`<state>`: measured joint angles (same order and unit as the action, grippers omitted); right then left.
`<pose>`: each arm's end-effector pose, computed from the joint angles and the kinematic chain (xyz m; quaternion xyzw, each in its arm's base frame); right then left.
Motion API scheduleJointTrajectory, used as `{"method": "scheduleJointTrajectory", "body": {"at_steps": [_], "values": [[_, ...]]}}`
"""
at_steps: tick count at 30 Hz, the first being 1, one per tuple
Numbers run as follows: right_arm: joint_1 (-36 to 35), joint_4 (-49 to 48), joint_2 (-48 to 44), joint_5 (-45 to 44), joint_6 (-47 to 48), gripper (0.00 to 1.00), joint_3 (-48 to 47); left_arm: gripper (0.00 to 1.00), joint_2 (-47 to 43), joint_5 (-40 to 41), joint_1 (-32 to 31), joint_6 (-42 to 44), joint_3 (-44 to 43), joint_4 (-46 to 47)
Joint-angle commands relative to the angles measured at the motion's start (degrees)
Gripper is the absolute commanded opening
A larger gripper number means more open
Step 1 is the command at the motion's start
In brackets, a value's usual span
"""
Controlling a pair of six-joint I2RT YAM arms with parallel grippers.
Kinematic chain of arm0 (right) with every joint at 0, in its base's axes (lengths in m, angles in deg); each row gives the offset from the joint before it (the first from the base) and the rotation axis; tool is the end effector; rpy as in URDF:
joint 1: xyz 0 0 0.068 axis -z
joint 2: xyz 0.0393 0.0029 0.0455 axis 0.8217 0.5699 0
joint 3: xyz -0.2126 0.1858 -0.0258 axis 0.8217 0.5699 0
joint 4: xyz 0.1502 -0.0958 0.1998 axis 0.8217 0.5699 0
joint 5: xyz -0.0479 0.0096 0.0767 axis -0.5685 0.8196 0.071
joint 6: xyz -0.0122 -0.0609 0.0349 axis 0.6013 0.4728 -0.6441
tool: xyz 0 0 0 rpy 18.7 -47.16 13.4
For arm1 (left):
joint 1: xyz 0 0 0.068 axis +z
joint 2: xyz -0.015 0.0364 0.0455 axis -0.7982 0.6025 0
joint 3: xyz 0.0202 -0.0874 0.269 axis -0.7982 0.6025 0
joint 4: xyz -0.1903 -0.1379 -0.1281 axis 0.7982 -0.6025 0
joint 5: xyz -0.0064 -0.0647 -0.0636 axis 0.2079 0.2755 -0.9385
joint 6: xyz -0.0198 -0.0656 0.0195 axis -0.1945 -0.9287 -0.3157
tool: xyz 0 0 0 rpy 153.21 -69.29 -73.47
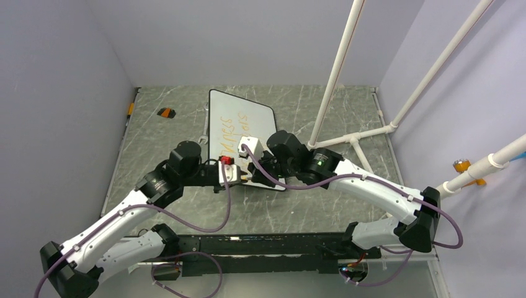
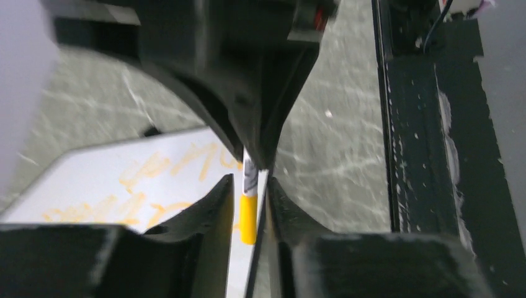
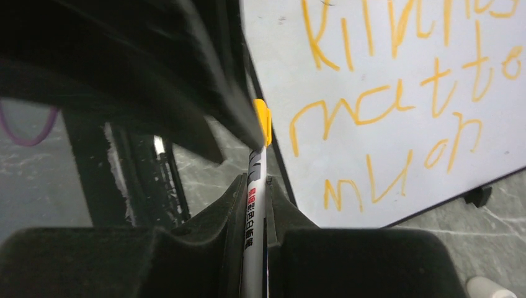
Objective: Write a sentence on the whiteboard
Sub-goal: Insert the whiteboard marker without the cap into the pen cap, then put down the whiteboard marker at the center of the board.
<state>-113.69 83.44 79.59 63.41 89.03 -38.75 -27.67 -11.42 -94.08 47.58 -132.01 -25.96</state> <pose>0.1467 0.2653 0.3406 -0.5469 0.7087 0.2741 0.3513 0.1350 -0.1628 0.3135 0.5980 0.5674 -0.3070 0.4757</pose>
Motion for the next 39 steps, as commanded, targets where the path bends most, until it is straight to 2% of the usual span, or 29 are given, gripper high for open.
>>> {"method": "scheduleJointTrajectory", "body": {"at_steps": [1,5,11,13,14,15,19,23,26,30,39], "values": [[-0.01,-4.07,-1.25,-6.99,-2.19,0.0,1.8,0.34,-4.2,-3.68,-1.09,-2.29,-1.87,13.14],[0.09,-3.9,-2.28,-10.55,-3.75,0.0,2.44,0.53,-5.02,-2.18,-1.02,-2.6,-1.3,13.88],[0.22,-4.49,-4.68,-18.75,-7.59,0.0,4.47,0.71,-7.18,4.79,-0.77,-4.83,0.1,17.21],[0.35,-5.31,-5.91,-22.33,-9.03,0.0,6.05,0.84,-8.09,7.84,-0.71,-6.81,0.88,18.77],[0.6,-6.21,-6.7,-24.35,-9.74,0.0,6.96,0.96,-8.37,9.85,-0.65,-8.33,0.88,19.24],[0.93,-6.98,-7.42,-26.3,-10.12,0.0,8.04,0.99,-8.23,12.01,-0.48,-10.02,0.49,19.47],[3.23,-8.58,-10.06,-33.16,-16.92,0.0,11.59,0.99,-5.7,19.35,0.26,-15.31,-3.35,16.36],[6.34,-10.18,-13.8,-38.5,-22.28,0.0,15.9,0.99,-4.89,25.38,0.53,-15.96,-4.26,15.83],[9.58,-10.6,-16.65,-40.62,-27.09,0.0,19.79,0.99,-5.67,34.4,0.58,-17.43,-3.54,17.59],[13.76,-10.86,-19.49,-41.73,-33.23,0.0,24.09,0.99,-4.88,48.03,0.69,-18.14,-5.94,15.07],[17.79,-13.57,-18.69,-43.52,-42.12,0.0,31.89,0.99,-6.07,56.7,0.97,-18.54,-5.44,15.78]]}}
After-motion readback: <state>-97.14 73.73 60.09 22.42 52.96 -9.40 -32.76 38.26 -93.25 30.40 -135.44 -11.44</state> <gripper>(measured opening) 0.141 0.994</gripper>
